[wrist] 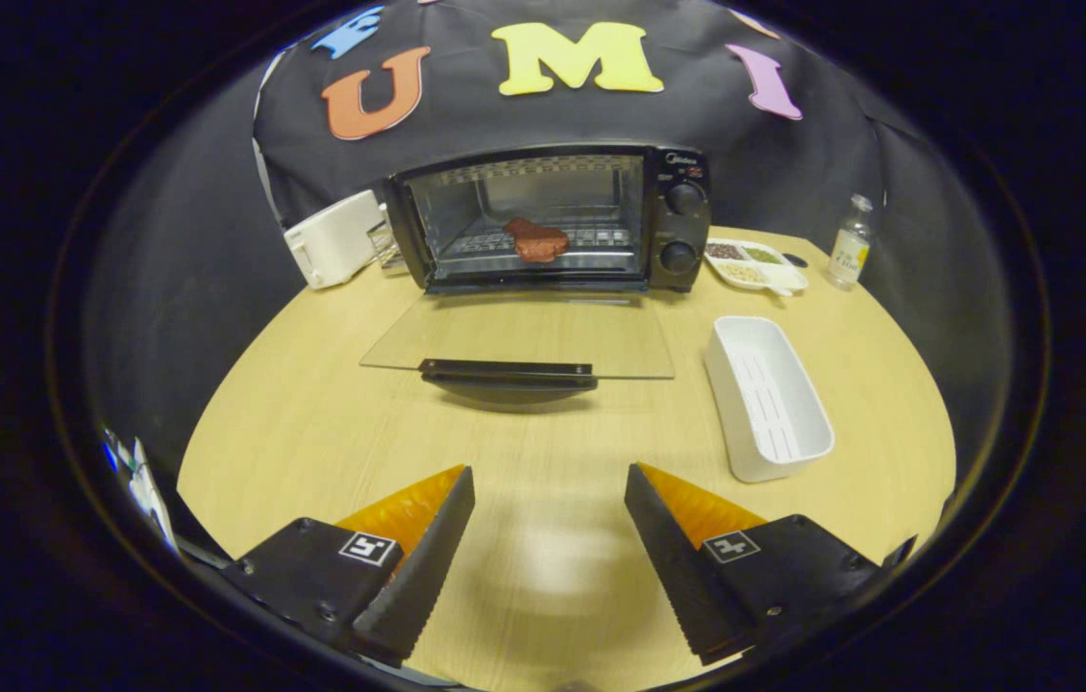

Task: Open the toaster oven, put the food inside, and close the toaster oven door.

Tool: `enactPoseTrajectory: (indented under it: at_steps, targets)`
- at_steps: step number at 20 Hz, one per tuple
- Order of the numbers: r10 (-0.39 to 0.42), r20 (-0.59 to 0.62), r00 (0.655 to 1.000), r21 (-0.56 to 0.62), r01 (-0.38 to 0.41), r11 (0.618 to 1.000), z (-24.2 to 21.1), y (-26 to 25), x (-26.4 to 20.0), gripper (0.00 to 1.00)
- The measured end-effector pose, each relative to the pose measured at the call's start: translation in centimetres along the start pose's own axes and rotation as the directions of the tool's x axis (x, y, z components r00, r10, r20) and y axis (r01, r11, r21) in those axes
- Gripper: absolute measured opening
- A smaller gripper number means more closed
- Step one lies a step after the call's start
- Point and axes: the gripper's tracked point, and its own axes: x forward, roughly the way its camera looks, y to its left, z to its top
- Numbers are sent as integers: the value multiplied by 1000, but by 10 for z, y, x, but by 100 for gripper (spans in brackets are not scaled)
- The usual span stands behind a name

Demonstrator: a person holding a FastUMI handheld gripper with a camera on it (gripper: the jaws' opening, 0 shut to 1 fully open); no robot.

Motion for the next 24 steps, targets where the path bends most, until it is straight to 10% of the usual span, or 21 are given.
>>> enactPoseTrajectory:
  at_steps: [13,24]
  targets:
    - [-41,-72,997,-32,38,999,23,16,78,100]
    - [9,-26,1000,-53,-10,999,71,22,55,100]
